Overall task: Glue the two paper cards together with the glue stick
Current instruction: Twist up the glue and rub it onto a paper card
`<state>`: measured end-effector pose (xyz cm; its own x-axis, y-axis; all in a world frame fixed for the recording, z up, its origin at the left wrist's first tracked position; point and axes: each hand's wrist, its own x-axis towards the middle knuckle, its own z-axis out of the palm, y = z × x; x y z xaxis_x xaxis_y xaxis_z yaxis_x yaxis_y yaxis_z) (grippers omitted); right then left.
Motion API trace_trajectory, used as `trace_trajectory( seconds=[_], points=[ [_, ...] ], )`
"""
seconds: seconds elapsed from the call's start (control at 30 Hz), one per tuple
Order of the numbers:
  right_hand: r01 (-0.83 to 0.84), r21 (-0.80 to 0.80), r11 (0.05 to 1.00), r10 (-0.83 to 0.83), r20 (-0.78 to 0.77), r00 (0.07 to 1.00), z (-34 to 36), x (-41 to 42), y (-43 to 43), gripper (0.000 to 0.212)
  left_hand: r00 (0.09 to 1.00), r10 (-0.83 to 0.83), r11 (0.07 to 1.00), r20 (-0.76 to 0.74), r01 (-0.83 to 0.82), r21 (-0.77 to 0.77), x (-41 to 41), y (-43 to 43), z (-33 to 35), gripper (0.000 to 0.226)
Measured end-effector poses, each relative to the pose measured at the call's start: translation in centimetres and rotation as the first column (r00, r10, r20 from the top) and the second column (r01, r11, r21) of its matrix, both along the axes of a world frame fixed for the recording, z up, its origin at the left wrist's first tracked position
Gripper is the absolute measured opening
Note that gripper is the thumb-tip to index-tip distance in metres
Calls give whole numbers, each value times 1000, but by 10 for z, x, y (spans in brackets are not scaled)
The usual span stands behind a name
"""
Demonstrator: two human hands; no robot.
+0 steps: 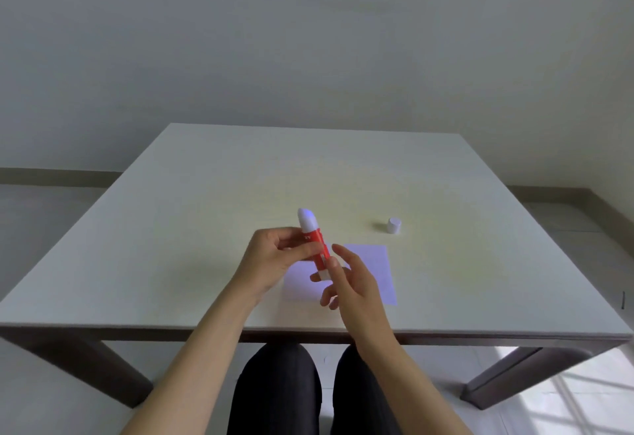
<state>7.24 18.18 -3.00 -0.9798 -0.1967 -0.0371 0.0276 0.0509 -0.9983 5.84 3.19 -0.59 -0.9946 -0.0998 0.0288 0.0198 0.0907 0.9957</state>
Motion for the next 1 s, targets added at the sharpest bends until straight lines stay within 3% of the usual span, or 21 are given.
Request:
trace_trajectory(
  seconds=[0.07, 0.17, 0.27, 0.37, 0.5, 0.57, 0.7, 0.9, 0.93, 1.0],
  points=[
    [84, 235, 968, -43, -174, 984, -5, 1, 2, 40, 980, 190, 975, -55, -195, -111, -11, -12, 6, 14],
    [99, 469, 877, 100, -380, 920, -10, 7, 1, 38, 905, 385, 829, -184, -426, -361, -31, -33, 19, 18],
    [86, 615, 784, 247, -435, 866, -12, 14, -4, 39, 855, 467, 730, -225, -516, -447, -50, -46, 22, 2],
    [163, 721, 673, 348, -504, 791, -13, 17, -11, 36, 849, 493, 701, -193, -518, -491, -63, -49, 12, 8],
    [384, 779, 495, 391, -595, 702, -14, 18, -17, 33, 835, 530, 698, -150, -530, -483, -67, -48, -5, 10],
    [426, 784, 452, 405, -605, 685, -15, 17, -18, 35, 830, 537, 693, -148, -534, -484, -66, -49, -13, 11],
    [466, 781, 416, 436, -621, 651, -20, 17, -16, 39, 835, 533, 699, -136, -525, -485, -65, -51, -21, 12],
    [432, 791, 433, 462, -607, 647, -25, 19, -14, 42, 843, 518, 703, -143, -515, -490, -64, -52, -28, 4],
    [416, 794, 443, 466, -600, 650, -25, 19, -13, 46, 855, 505, 709, -118, -489, -508, -66, -54, -30, 8],
    [400, 807, 433, 486, -583, 650, -27, 20, -10, 48, 879, 477, 718, -28, -407, -565, -67, -58, -36, 45]
  ],
)
